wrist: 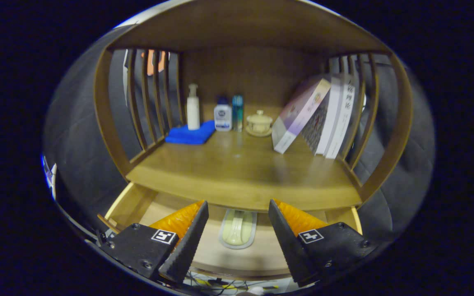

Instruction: Pull open the drawer, take out the items inside it, and place them on the countertop above the cabinet.

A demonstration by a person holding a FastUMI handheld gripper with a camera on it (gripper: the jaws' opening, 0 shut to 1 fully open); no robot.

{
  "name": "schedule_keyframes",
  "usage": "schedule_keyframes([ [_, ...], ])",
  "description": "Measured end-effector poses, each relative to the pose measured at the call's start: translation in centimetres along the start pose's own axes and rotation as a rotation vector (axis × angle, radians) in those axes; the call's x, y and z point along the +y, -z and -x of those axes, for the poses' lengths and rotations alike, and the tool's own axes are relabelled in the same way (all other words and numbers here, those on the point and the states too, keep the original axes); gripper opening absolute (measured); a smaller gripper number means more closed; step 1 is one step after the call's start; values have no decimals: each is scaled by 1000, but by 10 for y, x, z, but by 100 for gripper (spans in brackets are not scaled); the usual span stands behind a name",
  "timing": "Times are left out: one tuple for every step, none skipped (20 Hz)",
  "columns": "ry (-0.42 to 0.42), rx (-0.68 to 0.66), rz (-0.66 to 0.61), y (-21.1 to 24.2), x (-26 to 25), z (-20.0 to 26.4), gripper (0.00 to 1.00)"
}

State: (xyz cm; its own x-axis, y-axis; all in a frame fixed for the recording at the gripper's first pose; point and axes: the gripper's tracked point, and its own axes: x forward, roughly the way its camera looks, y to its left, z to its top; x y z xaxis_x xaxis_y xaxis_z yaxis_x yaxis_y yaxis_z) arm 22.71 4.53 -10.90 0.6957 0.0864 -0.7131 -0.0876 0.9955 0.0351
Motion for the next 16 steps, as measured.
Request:
schedule_keyframes([
  [-2,64,-16,8,1,-7,92],
  [-9,124,-29,16,5,-18,89],
  [-12,171,-48,23,6,-26,88],
  [-1,212,-62,29,7,-31,84],
  [12,238,-63,33,3,-36,81],
  [32,254,-65,36,0,-42,78],
  [51,277,-78,37,-4,-47,74],
  [48,307,-91,39,-2,-50,69],
  [47,337,-103,45,0,-55,66],
  [51,363,-111,49,-1,-59,64],
  [55,383,-109,53,-1,-63,63],
  [61,402,-104,56,-2,-67,62],
  [69,420,-110,60,-2,-69,61],
  [76,435,-124,63,-1,-72,60],
  [89,441,-132,63,-3,-75,59],
  [98,444,-135,63,-4,-77,52],
])
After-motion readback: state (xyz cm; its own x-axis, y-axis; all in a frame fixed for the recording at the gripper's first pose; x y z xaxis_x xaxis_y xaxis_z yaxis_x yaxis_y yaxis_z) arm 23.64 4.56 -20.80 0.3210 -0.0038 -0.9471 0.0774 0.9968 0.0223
